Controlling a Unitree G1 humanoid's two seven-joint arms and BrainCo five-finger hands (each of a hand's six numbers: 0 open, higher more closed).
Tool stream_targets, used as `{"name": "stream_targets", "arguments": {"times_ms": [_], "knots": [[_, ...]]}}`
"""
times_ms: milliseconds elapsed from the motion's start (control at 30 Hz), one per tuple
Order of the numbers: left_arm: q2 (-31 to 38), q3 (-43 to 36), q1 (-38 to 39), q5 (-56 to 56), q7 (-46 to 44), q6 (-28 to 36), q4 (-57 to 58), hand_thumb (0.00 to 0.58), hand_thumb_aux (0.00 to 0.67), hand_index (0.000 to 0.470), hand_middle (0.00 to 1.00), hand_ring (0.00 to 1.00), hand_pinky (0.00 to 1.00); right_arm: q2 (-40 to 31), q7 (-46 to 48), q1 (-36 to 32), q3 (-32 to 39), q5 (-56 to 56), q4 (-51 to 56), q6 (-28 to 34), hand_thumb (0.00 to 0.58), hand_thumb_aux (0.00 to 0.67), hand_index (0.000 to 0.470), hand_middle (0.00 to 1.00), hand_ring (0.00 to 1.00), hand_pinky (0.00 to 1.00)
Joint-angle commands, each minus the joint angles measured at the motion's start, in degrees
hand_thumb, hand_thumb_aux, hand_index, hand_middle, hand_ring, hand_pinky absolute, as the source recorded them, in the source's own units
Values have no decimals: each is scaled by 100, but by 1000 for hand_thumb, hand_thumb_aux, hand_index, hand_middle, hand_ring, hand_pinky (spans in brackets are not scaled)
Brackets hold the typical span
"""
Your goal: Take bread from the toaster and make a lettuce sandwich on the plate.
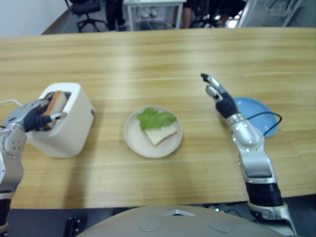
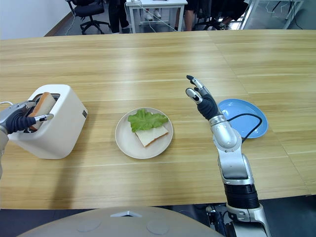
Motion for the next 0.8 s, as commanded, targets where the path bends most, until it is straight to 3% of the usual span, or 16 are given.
{"name": "stream_targets", "arguments": {"times_ms": [33, 67, 100, 200, 300, 333, 367, 400, 600, 800], "knots": [[-177, 165, -113, -249, 79, 257, 50, 580, 670, 460, 67, 67, 67, -12, -6, 56, 102, -78, 22, 7, 0, 0, 0, 0, 0, 0], [-222, 209, -182, -327, 111, 312, 12, 580, 670, 460, 294, 294, 294, -11, -6, 56, 107, -82, 26, 6, 0, 0, 0, 0, 0, 0], [-241, 237, -242, -368, 144, 348, -5, 580, 670, 460, 388, 388, 388, -10, -8, 68, 103, -84, 10, 13, 0, 0, 0, 0, 0, 0], [-254, 295, -333, -458, 266, 378, 0, 580, 670, 460, 529, 529, 529, -10, -20, 90, 102, -96, 2, 16, 0, 0, 0, 0, 0, 0], [-282, 295, -322, -576, 321, 359, -83, 580, 670, 460, 565, 565, 565, -20, -23, 97, 110, -97, 1, 18, 0, 0, 0, 0, 0, 0], [-321, 316, -357, -631, 369, 347, -149, 580, 670, 460, 682, 682, 682, -24, -25, 103, 107, -97, 4, 16, 0, 0, 0, 0, 0, 0], [-364, 352, -410, -701, 428, 337, -218, 580, 670, 460, 682, 682, 682, -26, -26, 108, 105, -97, 7, 14, 0, 0, 0, 0, 0, 0], [-405, 390, -474, -776, 482, 321, -289, 580, 670, 460, 973, 973, 973, -28, -26, 120, 100, -95, 1, 14, 0, 0, 0, 0, 0, 0], [-749, 1016, -1100, -1418, 1052, 90, -810, 580, 670, 460, 1000, 1000, 1000, -25, -30, 138, 99, -89, 7, 13, 0, 0, 0, 0, 0, 0], [-867, 1952, -1718, -1743, 1975, -598, -1461, 580, 670, 460, 1000, 1000, 1000, 17, -65, 131, 131, -82, 59, -2, 0, 0, 0, 0, 0, 0]]}}
